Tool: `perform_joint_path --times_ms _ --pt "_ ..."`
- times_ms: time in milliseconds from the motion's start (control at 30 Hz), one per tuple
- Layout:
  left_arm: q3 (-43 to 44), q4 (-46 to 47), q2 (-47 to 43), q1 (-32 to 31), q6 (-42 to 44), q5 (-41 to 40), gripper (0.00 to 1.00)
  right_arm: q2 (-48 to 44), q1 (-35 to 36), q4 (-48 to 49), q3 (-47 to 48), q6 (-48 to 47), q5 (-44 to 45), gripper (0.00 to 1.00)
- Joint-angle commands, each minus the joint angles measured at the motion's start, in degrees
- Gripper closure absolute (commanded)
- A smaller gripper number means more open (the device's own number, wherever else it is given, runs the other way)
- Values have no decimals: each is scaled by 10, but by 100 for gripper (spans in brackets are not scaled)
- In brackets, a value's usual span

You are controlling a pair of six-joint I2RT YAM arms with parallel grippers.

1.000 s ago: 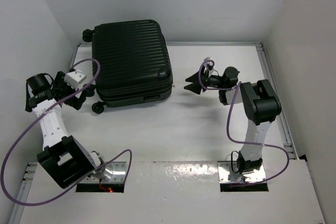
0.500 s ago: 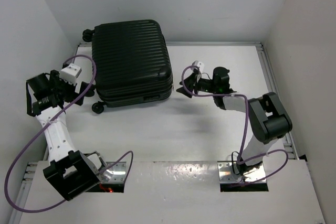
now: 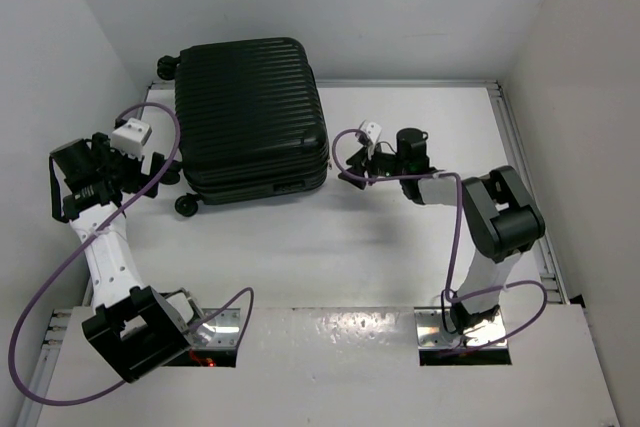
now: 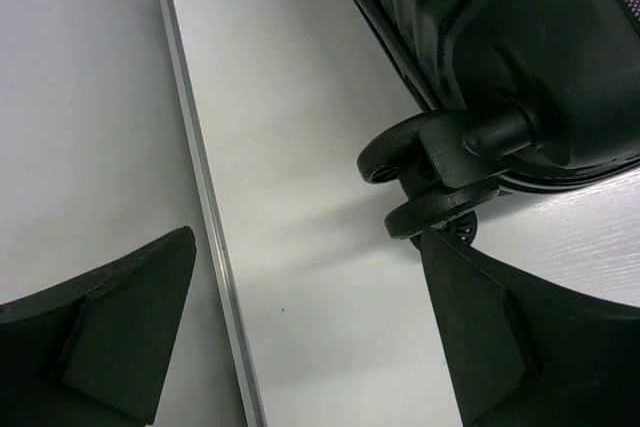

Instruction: Pack the luggage

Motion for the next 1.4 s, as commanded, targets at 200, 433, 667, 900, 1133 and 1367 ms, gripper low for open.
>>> perform_joint_path --times_ms 200,433,667,900,1133,1367 --pt "-3 35 3 -3 -11 2 1 28 28 3 58 -7 -17 50" --pt "-3 40 8 -3 -11 2 1 56 35 0 95 -9 -16 55" --pt "-14 46 8 -3 -11 -3 1 82 36 12 126 -22 -12 69" --pt "-19 56 13 -3 0 -3 1 91 40 47 131 -30 -42 96" --pt "-24 56 26 -3 5 -25 2 85 36 53 151 -26 9 100" --pt "-8 82 100 -8 -14 -32 23 109 27 20 221 -77 129 100"
